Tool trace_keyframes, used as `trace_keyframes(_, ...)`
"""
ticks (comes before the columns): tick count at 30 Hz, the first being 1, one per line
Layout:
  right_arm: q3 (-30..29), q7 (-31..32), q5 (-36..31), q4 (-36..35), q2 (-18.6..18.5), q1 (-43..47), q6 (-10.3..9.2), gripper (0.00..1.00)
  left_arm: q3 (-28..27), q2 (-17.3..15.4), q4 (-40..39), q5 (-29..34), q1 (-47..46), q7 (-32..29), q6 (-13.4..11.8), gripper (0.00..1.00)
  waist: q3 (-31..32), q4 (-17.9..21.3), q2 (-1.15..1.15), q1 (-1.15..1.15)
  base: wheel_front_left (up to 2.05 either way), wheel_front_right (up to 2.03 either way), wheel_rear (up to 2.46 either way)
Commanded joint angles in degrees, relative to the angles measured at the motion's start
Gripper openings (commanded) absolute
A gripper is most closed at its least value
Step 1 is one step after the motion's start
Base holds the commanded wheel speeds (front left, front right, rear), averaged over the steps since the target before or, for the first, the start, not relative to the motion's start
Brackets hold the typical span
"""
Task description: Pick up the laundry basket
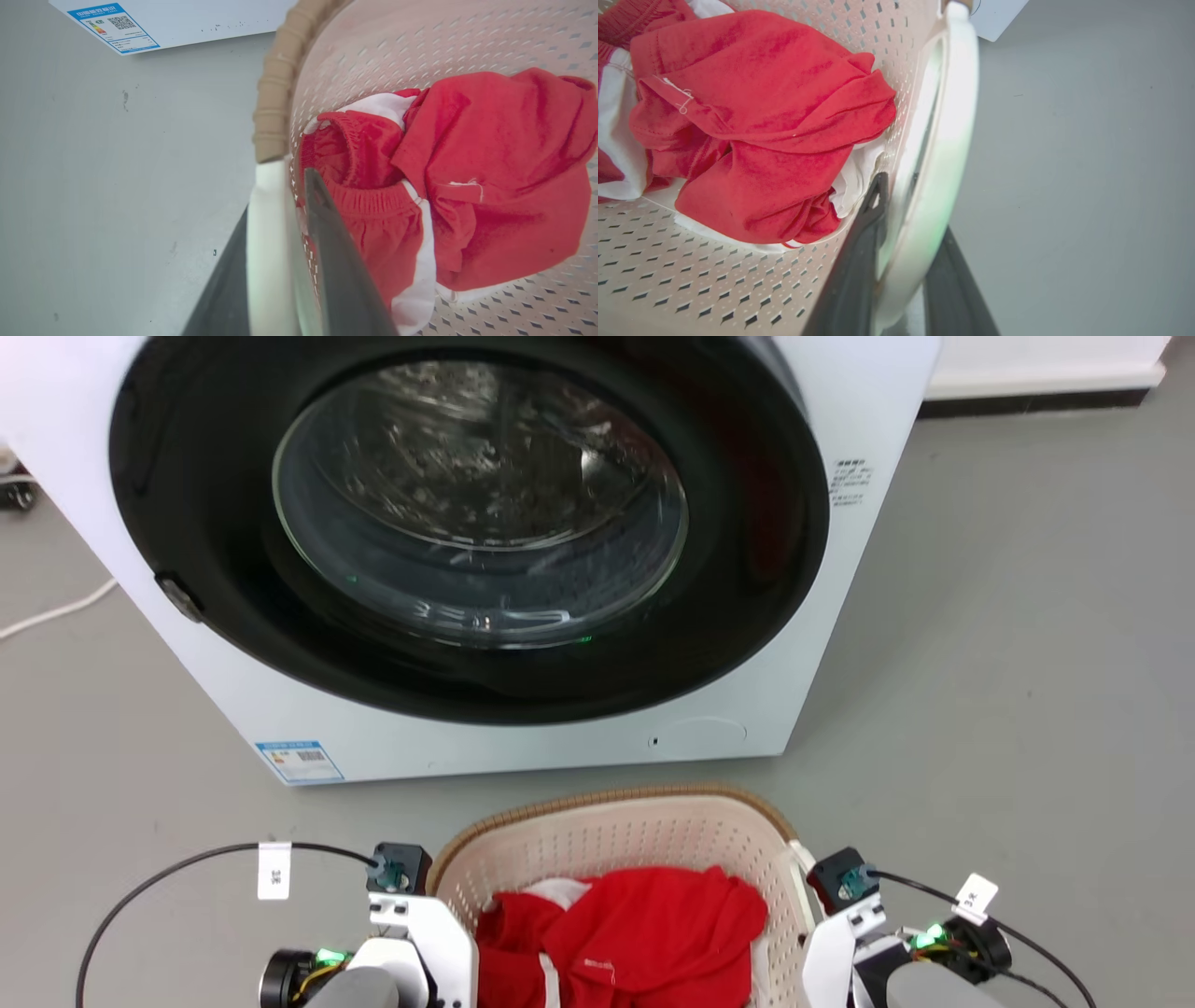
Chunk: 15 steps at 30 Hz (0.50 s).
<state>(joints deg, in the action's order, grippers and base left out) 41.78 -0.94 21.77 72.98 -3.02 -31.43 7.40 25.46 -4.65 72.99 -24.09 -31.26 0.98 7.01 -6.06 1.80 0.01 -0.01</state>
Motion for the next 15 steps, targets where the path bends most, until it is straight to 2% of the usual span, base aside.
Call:
trace_keyframes(1, 0.52, 0.12, -0.16, 0.08, 0.23, 0.72, 0.16, 0.00, 0.71, 0.51, -0.68, -0.06, 0.38, -0.10, 0.78, 0.00, 1.13, -0.07, -0.01, 0.01, 0.00, 0.00, 0.00)
trace_keyframes(5, 1.18, 1.67, 1.07, 0.47, 0.19, 2.92, 0.15, 0.00, 3.48, 0.12, -0.91, -2.90, 2.47, -1.47, 0.78, 0.00, 4.30, -0.09, -0.01, 0.01, 0.00, 0.00, 0.00)
trace_keyframes(15, 2.51, 3.92, 2.59, 0.62, 0.18, 3.73, 0.08, 0.00, 7.16, -0.57, -1.60, -7.53, 3.80, -4.15, 0.79, 0.00, 6.35, -0.35, -0.01, 0.01, 0.00, 0.00, 0.00)
